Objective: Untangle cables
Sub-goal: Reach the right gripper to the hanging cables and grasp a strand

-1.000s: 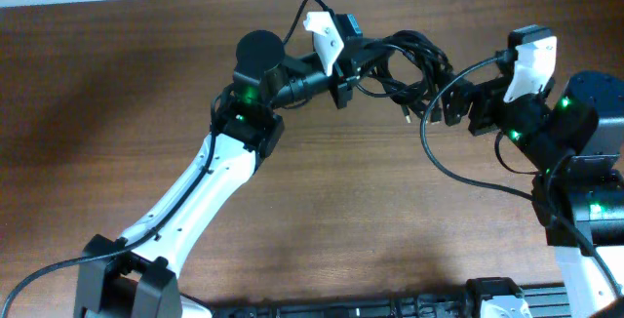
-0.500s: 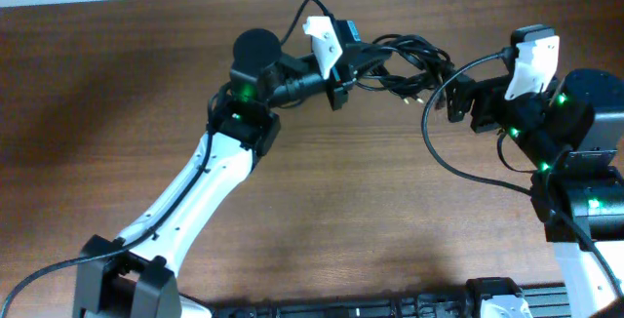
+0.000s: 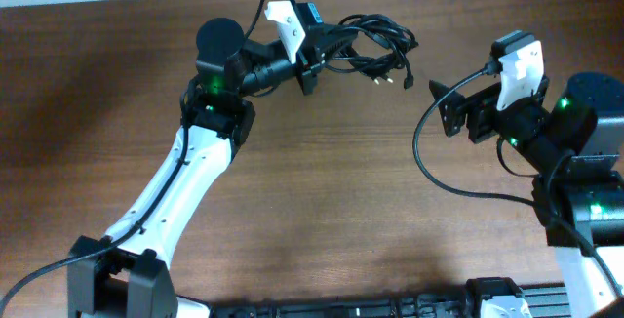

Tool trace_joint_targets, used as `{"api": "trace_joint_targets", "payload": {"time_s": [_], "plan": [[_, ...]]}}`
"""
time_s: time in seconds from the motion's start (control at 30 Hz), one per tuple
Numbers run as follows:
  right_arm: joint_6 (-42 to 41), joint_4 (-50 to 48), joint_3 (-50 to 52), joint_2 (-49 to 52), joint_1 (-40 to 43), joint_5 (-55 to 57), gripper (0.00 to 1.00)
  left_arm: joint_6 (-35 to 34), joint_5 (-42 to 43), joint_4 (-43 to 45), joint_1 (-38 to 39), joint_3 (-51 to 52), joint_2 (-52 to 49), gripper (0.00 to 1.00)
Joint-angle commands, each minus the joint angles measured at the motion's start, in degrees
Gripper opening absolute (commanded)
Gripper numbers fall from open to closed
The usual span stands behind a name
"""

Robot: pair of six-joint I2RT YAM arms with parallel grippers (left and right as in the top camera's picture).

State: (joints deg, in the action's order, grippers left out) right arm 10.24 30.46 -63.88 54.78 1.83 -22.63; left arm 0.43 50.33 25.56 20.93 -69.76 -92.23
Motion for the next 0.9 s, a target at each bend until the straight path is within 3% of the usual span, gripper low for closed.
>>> {"api": "trace_joint_targets", "payload": {"time_s": [0.0, 0.27, 0.33, 0.43, 0.6, 0.73, 0.87], "plan": [[0.48, -3.28, -0.92, 1.77, 0.07, -0.74, 0.98, -1.07, 6.54, 0.63, 0.07, -0.92, 2.21, 0.0], [2.71, -5.73, -0.92, 3.82, 0.07, -10.75, 0.96, -0.94, 6.91, 1.18, 1.86, -0.92, 2.21, 0.0], [3.26, -5.64, -0.92, 3.8, 0.07, -17.53, 0.95, 4.52, 6.25, 0.04, 1.7, -0.92, 2.21, 0.0], [3.32, -5.64, -0.92, 3.82, 0.07, -21.77, 0.91, 4.66, 6.32, 0.11, 1.68, -0.92, 2.21, 0.0], [7.15, -5.62, -0.92, 3.82, 0.07, -21.79, 0.55, 4.66, 10.86, 1.03, 1.64, -0.92, 2.21, 0.0], [7.56, -5.62, -0.92, 3.82, 0.07, -21.79, 0.61, 4.57, 16.96, 4.2, 1.64, -0.92, 2.21, 0.0], [7.56, -5.62, -0.92, 3.82, 0.07, -21.81, 0.36, 3.48, 17.44, 5.7, 1.68, -0.92, 2.21, 0.0]]}}
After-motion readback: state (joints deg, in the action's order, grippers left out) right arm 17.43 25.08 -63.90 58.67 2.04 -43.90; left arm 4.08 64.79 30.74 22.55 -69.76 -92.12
